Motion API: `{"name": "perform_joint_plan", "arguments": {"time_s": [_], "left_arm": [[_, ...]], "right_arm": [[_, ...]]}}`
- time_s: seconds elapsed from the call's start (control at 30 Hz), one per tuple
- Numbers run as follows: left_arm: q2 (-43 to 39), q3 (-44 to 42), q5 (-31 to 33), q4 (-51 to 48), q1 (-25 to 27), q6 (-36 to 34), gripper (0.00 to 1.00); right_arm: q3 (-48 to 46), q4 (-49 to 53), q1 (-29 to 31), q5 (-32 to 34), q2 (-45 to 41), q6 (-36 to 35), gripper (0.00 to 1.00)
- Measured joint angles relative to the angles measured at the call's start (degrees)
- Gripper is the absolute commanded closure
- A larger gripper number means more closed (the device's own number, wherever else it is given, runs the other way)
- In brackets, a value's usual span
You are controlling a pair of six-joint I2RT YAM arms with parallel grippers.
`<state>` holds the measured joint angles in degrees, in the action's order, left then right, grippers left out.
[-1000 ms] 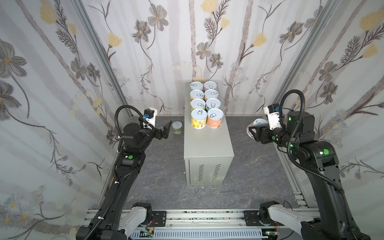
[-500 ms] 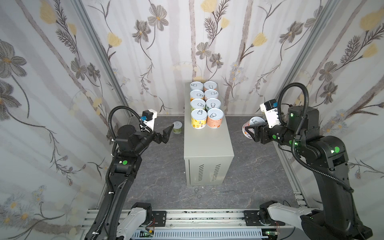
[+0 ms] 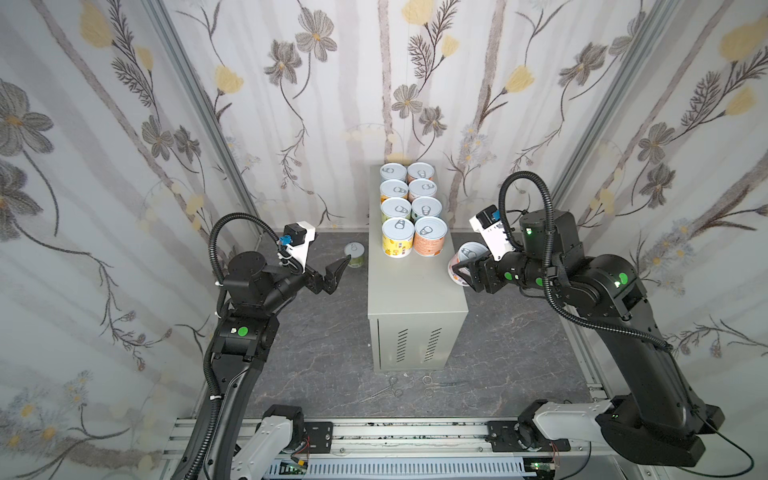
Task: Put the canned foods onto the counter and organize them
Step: 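Lift the pink-label can and carry it over the cabinet top with the right gripper, then lower the pink-label can onto the cabinet beside the orange-label can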
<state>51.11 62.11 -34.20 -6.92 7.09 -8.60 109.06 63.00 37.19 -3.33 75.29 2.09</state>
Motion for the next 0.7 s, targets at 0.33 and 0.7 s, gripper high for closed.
{"name": "perform_joint_plan", "arguments": {"time_s": [0.33,0.7], "left_arm": [[-2.8,-2.4,-2.1,-0.8,0.0,0.0,0.00],[-5.0,-5.2,-2.3,-1.1,0.1,0.0,0.00]], "right_arm": [[1.9,-0.5,3.7,2.2,3.8,0.0,0.41],[1.9,-2.3,4.2,2.0,5.4,0.0,0.36]]}}
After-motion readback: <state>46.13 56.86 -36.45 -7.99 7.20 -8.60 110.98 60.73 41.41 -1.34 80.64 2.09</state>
